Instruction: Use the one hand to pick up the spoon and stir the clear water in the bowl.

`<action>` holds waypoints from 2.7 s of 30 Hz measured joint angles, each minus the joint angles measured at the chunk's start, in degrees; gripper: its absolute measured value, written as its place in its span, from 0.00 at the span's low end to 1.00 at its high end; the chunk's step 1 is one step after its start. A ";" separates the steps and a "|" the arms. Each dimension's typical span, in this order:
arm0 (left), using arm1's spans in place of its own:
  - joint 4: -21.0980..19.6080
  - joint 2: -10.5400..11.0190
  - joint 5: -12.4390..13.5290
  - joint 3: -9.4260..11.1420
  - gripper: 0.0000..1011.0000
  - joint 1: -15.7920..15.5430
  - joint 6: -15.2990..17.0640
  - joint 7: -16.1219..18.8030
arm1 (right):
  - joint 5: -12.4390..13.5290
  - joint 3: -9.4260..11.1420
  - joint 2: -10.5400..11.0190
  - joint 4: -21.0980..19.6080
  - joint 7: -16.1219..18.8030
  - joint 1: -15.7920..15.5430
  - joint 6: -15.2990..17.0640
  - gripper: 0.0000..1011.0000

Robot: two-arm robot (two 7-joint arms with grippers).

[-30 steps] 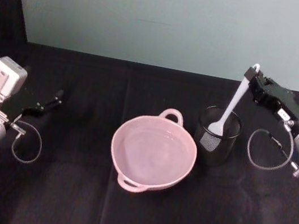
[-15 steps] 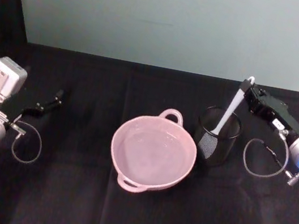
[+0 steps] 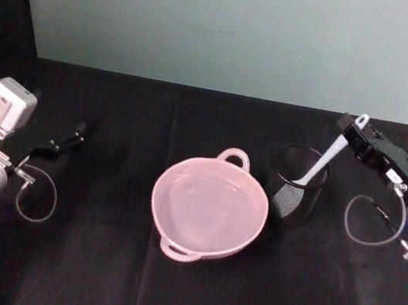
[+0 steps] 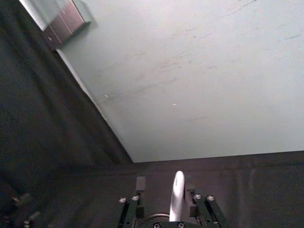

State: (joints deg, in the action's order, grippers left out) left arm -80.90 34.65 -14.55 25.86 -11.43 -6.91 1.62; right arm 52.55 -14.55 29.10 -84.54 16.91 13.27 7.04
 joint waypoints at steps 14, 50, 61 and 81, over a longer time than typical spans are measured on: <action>0.00 0.00 0.00 0.00 1.00 0.00 0.00 0.00 | -6.13 -1.33 4.35 -4.25 -4.90 -0.67 6.06 0.86; 0.00 0.00 0.00 0.00 1.00 0.00 0.00 0.00 | -24.75 -1.58 13.97 -5.40 -4.44 -7.23 -4.37 0.99; 0.00 0.00 0.00 0.00 1.00 0.00 0.00 0.00 | -25.81 -0.78 11.47 -1.14 -2.40 -7.64 -8.23 0.99; 0.00 0.00 0.00 0.00 1.00 0.00 0.00 0.00 | -25.41 -0.79 11.63 -1.37 -2.42 -7.66 -8.12 0.99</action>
State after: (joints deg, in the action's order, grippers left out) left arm -80.90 34.64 -14.55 25.86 -11.43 -6.91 1.62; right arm 27.14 -15.33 40.73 -85.90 14.49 5.61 -1.08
